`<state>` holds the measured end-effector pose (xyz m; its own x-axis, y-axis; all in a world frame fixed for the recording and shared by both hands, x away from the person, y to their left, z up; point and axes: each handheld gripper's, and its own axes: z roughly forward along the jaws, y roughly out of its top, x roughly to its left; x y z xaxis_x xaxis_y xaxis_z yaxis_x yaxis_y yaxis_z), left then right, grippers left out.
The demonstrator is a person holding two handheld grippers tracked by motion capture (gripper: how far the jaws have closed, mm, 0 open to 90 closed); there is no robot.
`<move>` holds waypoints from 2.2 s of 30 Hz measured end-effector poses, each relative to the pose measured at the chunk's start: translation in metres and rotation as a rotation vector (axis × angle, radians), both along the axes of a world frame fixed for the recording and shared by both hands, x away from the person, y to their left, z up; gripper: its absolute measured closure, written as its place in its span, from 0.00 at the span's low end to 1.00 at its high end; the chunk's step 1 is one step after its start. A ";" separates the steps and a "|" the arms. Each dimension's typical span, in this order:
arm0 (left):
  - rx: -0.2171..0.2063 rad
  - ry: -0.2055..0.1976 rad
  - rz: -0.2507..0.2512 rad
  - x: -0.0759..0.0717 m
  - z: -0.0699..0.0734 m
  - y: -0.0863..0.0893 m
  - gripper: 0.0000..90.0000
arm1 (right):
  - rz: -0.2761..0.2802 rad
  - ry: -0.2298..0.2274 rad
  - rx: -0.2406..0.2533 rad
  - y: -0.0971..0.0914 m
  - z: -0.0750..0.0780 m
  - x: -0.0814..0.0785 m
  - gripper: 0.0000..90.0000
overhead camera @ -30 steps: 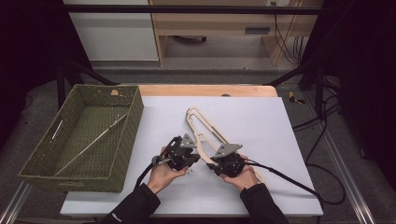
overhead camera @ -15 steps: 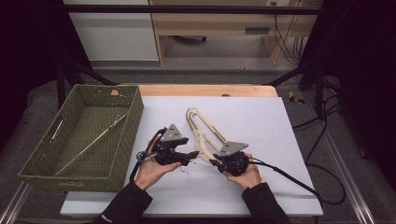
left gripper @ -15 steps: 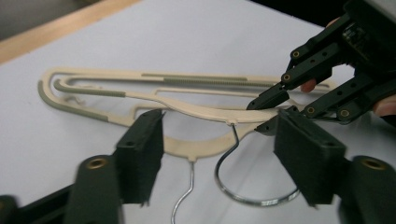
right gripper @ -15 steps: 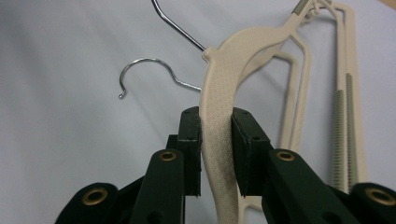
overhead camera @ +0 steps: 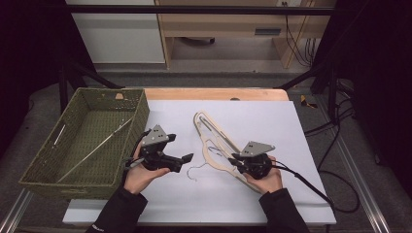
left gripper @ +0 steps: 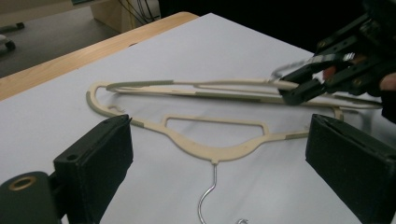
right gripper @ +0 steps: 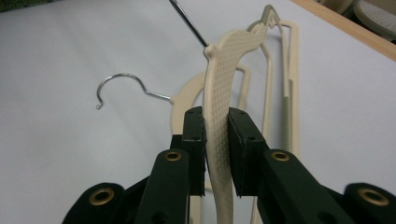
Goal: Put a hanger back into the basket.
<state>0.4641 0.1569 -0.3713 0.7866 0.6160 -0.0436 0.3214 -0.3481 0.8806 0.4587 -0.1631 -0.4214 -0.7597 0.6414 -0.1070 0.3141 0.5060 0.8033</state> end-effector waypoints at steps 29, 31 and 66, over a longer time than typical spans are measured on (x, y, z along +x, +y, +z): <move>0.036 0.008 -0.008 -0.002 -0.009 -0.004 0.08 | 0.072 -0.023 0.136 -0.021 0.022 -0.006 0.96; 0.037 0.004 -0.016 -0.003 -0.009 -0.006 0.08 | 0.101 -0.004 0.155 -0.016 0.022 -0.007 0.96; 0.240 0.026 -0.221 -0.007 -0.024 -0.049 0.72 | 0.312 0.131 0.183 0.014 0.015 -0.013 0.94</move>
<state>0.4568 0.1081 -0.3951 0.9029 0.4256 0.0607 0.2359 -0.6085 0.7576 0.4462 -0.1493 -0.4069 -0.9211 0.3764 0.0994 0.2739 0.4452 0.8525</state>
